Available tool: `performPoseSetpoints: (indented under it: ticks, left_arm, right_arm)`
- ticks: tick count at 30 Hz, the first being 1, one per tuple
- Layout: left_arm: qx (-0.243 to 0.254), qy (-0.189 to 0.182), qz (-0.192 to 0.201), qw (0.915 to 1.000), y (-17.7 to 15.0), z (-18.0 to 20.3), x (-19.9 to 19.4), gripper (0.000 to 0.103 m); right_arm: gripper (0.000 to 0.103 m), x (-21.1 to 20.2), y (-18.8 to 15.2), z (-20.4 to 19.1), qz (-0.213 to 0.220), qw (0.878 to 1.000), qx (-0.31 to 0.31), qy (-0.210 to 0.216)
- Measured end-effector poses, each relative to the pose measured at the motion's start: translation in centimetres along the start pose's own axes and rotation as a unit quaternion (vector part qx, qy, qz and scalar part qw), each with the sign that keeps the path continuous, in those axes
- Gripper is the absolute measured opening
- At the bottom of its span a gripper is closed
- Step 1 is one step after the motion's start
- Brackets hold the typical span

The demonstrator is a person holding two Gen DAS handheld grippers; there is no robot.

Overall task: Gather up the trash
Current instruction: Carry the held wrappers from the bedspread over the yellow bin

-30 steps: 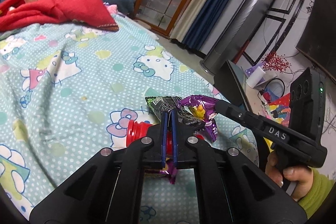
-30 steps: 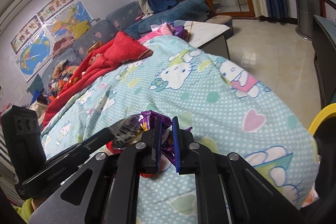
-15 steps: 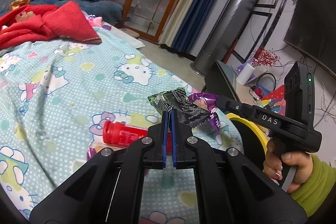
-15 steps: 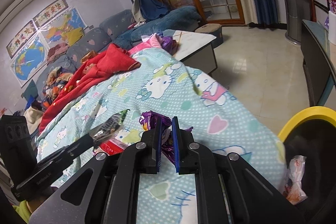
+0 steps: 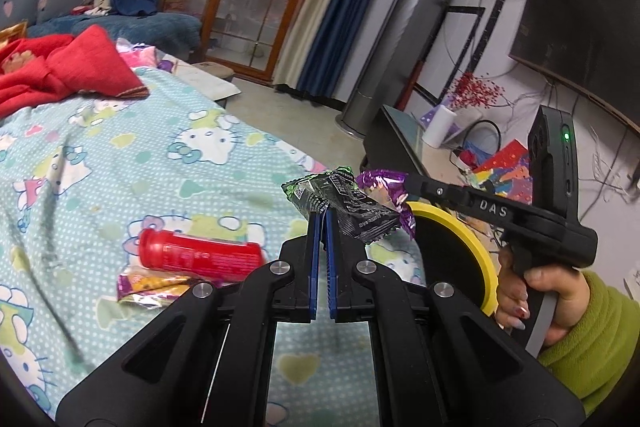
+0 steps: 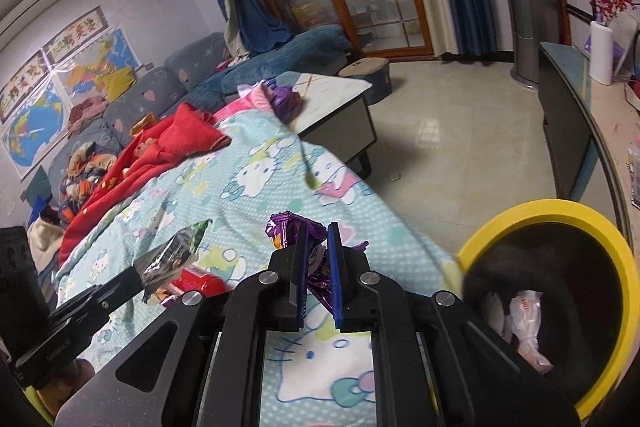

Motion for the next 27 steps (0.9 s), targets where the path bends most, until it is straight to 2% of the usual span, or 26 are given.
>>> performPoseSetpoints:
  ticks: [27]
  left_arm:
    - [0.089, -0.043, -0.019, 0.9949, -2.0, 7.1, 1.4, 0.001]
  right_arm:
    - [0.009, -6.2, -0.1, 7.3, 0.055, 0.995, 0.059, -0.058]
Point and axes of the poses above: each gripper's, at about its wrist camera, not at the fingertips, and x roughly the way its jaws point, z to its right, y to its top, the point moved 2 cm from there along x, roughly the way its jaws point, and after that the axes turned 1 degree about z, right-handed, at the moved point
